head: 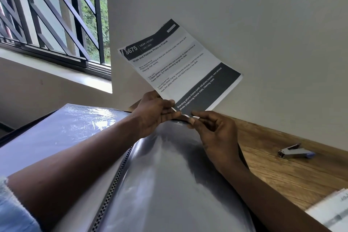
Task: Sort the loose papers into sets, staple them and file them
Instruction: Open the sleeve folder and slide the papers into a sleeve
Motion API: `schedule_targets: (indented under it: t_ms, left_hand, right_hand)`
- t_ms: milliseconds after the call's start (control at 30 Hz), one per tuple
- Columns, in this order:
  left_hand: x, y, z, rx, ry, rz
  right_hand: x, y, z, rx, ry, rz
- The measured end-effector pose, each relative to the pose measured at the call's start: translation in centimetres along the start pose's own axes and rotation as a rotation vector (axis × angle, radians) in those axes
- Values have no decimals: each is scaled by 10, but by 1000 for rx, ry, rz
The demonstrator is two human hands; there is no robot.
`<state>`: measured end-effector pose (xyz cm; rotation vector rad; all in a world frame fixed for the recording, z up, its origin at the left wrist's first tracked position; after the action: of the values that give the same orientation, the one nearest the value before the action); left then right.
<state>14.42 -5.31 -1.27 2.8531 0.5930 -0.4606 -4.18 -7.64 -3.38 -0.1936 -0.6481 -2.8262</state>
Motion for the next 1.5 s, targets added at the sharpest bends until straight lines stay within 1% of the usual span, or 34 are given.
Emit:
schedule_targets:
  t_ms: [133, 200, 267, 367, 400, 433, 467, 533, 600, 667, 767, 833, 933, 1000, 1067, 1133, 1167, 1333, 1433, 1500]
  left_hand:
    - [1, 1, 0, 11, 44, 4]
    - [2, 0, -1, 14, 50, 6]
    - [2, -1, -5, 7, 46, 1]
    - [3, -2, -10, -31, 76, 6]
    - [4, -2, -12, -41, 92, 2]
    - [6, -2, -14, -56, 107, -3]
    - [7, -1, -17, -70, 123, -9]
    - [10, 1, -23, -101, 154, -30]
    - [12, 5, -28, -151, 164, -54]
    - [12, 7, -30, -192, 161, -51]
    - [7, 5, -27, -211, 172, -65]
    - [5, 4, -20, -235, 201, -80]
    - [5, 3, -13, -243, 251, -107]
    - [2, -1, -17, -249, 221, -122]
    - [2, -1, -21, -257, 180, -114]
    - [2, -1, -21, -285, 172, -86]
    - [2, -1, -21, -292, 186, -72]
    - [2, 0, -12, -316, 314, -3]
    - [5, 0, -10, -317, 327, -2]
    - [6, 2, -13, -318, 438, 65]
  right_hand:
    - [1, -2, 5, 147, -126, 3]
    - [1, -1, 5, 175, -140, -12]
    - [1, -2, 7, 131, -55, 4]
    - [-6, -4, 14, -12, 195, 39]
    - [-7, -4, 14, -65, 275, 10]
    - [-7, -2, 15, -95, 305, -58]
    - [-4, 3, 14, -96, 277, -146]
    - [5, 13, 9, -70, 128, -288]
    - [16, 24, 5, -50, 16, -343]
    - [25, 32, 2, -38, 14, -307]
    - [26, 35, -3, -62, 76, -170]
    - [20, 33, -8, -55, 4, -137]
    - [17, 33, -12, -57, -84, -200]
    - [21, 35, -6, -21, -70, -234]
    - [28, 39, 1, 45, -25, -222]
    - [33, 40, 7, 62, 35, -159]
    - [34, 40, 7, 65, 50, -135]
    - [24, 29, -4, 59, 60, -136]
    - [22, 27, -5, 60, 101, -219]
    - [26, 29, -4, 66, 129, -261]
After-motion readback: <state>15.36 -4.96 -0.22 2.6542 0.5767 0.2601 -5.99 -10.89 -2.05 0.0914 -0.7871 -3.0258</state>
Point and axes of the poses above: each hand's wrist, its own y-axis towards the middle knuckle, its own x-axis out of the back of the hand, z = x × y, the point moved 1 cm from there along y, towards the middle knuckle, and after that the axes turned 5 degrees about -x, right-handed, at the moved point
